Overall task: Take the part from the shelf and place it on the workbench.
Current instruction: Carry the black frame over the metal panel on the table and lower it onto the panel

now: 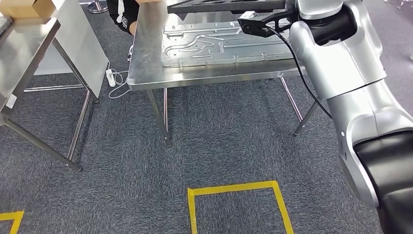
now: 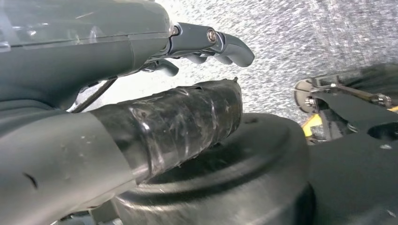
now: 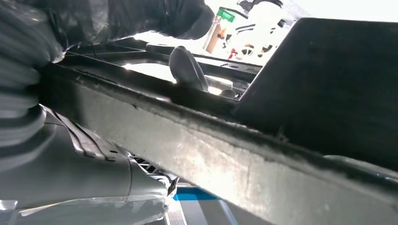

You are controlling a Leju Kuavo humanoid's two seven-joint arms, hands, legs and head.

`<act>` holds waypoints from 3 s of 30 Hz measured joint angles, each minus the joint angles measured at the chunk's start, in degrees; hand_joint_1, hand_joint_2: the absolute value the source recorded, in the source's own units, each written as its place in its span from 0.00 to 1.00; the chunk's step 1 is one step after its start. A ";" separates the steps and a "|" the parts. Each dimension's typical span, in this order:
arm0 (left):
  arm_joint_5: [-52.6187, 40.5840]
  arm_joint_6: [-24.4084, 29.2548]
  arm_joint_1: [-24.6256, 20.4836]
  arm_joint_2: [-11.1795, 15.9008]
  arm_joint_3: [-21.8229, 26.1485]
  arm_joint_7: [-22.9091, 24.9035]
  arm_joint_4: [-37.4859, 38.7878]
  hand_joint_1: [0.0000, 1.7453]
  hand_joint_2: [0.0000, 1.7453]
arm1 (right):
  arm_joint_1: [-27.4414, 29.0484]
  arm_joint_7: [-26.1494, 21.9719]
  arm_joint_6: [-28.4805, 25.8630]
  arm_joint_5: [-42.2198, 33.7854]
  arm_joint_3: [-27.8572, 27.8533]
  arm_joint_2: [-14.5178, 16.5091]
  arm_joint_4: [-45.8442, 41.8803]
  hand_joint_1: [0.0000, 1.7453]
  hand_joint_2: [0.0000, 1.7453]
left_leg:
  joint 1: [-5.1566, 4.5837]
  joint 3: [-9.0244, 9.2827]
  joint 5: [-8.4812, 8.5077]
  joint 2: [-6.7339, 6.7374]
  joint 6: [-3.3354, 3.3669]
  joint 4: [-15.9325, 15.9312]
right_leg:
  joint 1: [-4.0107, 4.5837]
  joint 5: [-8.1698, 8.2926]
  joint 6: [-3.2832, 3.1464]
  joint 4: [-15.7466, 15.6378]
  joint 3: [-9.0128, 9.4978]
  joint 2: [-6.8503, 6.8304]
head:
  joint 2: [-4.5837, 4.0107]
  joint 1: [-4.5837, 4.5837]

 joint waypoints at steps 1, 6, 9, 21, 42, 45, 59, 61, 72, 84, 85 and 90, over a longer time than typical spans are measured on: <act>0.00 0.00 0.01 -0.03 0.00 0.03 0.00 0.00 0.00 | -0.09 0.02 0.02 0.08 -0.15 -0.03 -0.03 1.00 1.00 | 0.15 0.40 0.06 0.07 0.30 -0.41 | 0.04 -1.11 0.12 2.17 -1.05 -0.01 | 0.00 0.01; 0.02 -0.18 -0.13 -0.16 -0.02 0.11 -0.01 0.00 0.00 | 0.38 -0.21 0.38 0.24 -0.34 -0.09 -0.01 1.00 1.00 | 0.12 1.09 -1.23 -0.03 0.74 0.28 | -0.13 -3.22 0.51 13.97 -8.84 -0.06 | 0.00 0.01; 0.02 -0.24 0.00 -0.26 -0.02 0.17 -0.01 0.00 0.00 | 0.51 -0.25 0.49 0.32 -0.43 -0.11 0.02 1.00 1.00 | 0.10 1.39 -2.82 -0.25 0.16 1.78 | -0.19 2.79 0.49 4.57 -5.37 -0.20 | 0.00 0.02; -0.21 -0.26 -0.12 -0.23 -0.24 0.10 -0.01 0.00 0.00 | 0.71 -1.06 0.30 0.59 -1.12 -0.03 0.65 1.00 1.00 | 0.45 -7.63 -8.23 -0.18 -2.17 17.67 | 0.06 1.74 -1.88 0.03 -1.63 0.13 | 0.00 -0.01; -0.17 -0.17 -0.10 -0.19 -0.31 0.16 0.01 0.00 0.00 | 1.05 -1.19 -0.05 1.07 -1.55 0.01 1.93 1.00 1.00 | -0.03 0.30 -2.81 -0.24 -0.36 2.67 | 0.24 2.97 0.14 1.41 -3.95 -0.06 | 0.00 0.00; -0.17 -0.13 -0.22 -0.13 -0.31 0.24 0.01 0.00 0.00 | 1.26 -1.32 -0.10 1.17 -1.59 0.03 2.02 1.00 1.00 | -0.05 0.25 -3.07 -0.29 -0.91 2.72 | 0.30 2.73 -0.84 0.94 -3.71 0.07 | 0.00 -0.01; 0.34 0.24 -0.15 0.52 -0.33 0.40 0.02 0.00 0.00 | 2.44 -0.84 -1.01 1.79 -1.62 2.34 2.69 1.00 1.00 | -1.05 -1.51 -0.56 -0.11 1.07 1.96 | 0.43 1.38 -1.24 0.01 -1.38 0.33 | 0.00 -0.01; 0.45 0.39 -0.15 0.44 -0.33 0.52 0.02 0.00 0.00 | 2.78 -0.68 -1.11 1.99 -1.64 2.87 2.88 1.00 1.00 | -0.70 -0.73 -0.31 0.06 0.99 0.81 | 0.45 1.05 -0.70 0.29 -1.48 0.27 | 0.00 0.01; 0.75 0.42 -0.01 -0.19 -0.33 0.30 0.02 0.00 0.00 | 3.61 -0.97 -1.26 2.30 -1.73 3.32 3.27 1.00 1.00 | -0.19 0.39 -3.04 -0.04 0.04 2.62 | 0.12 3.02 0.29 2.05 -4.51 -0.04 | 0.00 0.01; 1.20 0.42 -0.01 -0.14 -0.32 0.27 0.02 0.00 0.00 | 4.33 -1.01 -1.08 2.43 -1.82 3.32 2.87 1.00 1.00 | 0.57 -7.73 -5.62 -0.05 -2.39 15.53 | -0.10 1.01 -1.77 0.05 -0.85 0.09 | 0.00 -0.05; 1.20 0.42 0.03 -0.14 -0.32 0.26 0.02 0.00 0.00 | 4.35 -1.02 -1.09 2.41 -1.82 3.35 2.86 1.00 1.00 | 0.57 -6.27 -3.02 -0.04 -2.20 11.53 | -0.11 0.68 -1.66 0.04 -0.36 0.09 | 0.00 -0.05; 1.20 0.42 -0.10 -0.06 -0.31 0.20 0.02 0.00 0.00 | 4.17 -1.04 -1.09 2.40 -1.82 3.37 2.84 1.00 1.00 | -0.10 -1.90 -0.19 0.03 -1.01 1.91 | 0.02 -0.02 -0.37 -0.49 0.46 0.18 | 0.00 -0.05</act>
